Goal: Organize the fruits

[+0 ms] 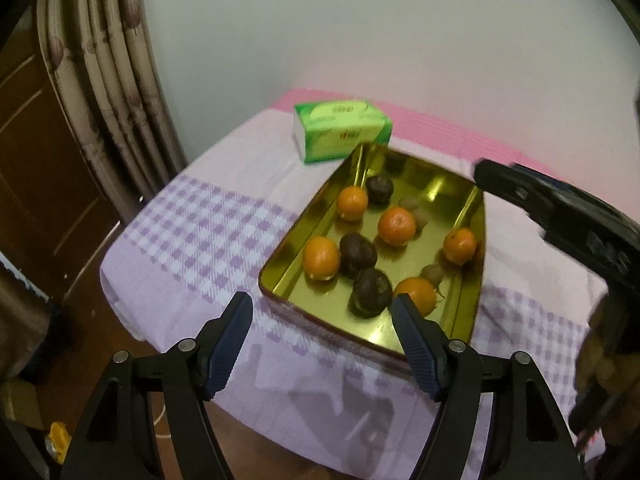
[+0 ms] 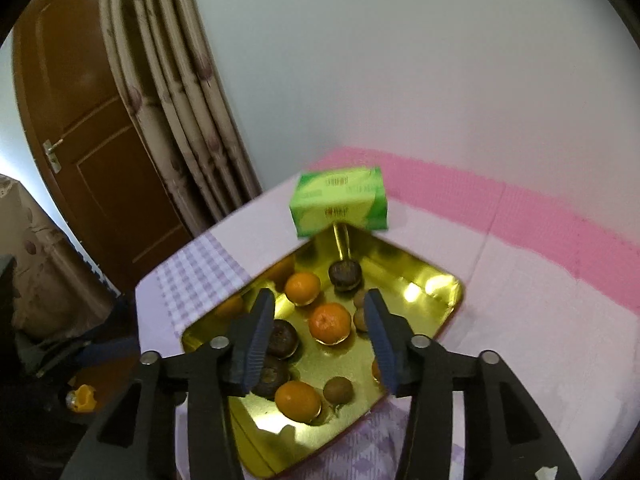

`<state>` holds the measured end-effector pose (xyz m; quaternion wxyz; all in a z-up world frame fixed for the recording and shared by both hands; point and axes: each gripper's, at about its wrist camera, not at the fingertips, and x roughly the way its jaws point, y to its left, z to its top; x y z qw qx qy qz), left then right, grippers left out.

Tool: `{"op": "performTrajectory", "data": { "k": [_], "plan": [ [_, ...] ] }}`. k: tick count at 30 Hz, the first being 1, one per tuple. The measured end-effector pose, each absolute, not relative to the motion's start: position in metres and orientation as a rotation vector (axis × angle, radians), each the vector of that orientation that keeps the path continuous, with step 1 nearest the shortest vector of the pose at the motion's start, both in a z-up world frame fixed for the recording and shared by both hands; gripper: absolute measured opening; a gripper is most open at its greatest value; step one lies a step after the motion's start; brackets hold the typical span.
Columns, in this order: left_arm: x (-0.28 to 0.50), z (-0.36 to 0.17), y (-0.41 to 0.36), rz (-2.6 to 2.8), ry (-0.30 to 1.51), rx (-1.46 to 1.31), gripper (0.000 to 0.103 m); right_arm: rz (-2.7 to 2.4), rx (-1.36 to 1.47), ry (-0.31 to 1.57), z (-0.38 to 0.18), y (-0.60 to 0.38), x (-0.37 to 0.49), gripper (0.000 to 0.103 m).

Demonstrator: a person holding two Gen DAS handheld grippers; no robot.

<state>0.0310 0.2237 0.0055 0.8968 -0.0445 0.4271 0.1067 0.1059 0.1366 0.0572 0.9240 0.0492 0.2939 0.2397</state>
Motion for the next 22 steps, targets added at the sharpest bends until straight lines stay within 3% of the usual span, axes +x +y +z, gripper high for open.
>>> {"op": "performTrajectory", "data": {
  "k": [2,8,22],
  "plan": [
    [0.027,0.010,0.218,0.201,0.869,-0.085,0.072,0.472,0.090,0.555,0.065,0.125,0.083,0.060],
    [0.014,0.025,0.188,0.140,0.820,-0.012,0.072,0.392,0.060,0.531,0.062,0.076,0.029,0.069],
    [0.001,0.051,0.134,0.100,0.767,0.090,0.077,-0.027,0.061,0.735,-0.028,-0.128,0.016,0.073]
  ]
}}
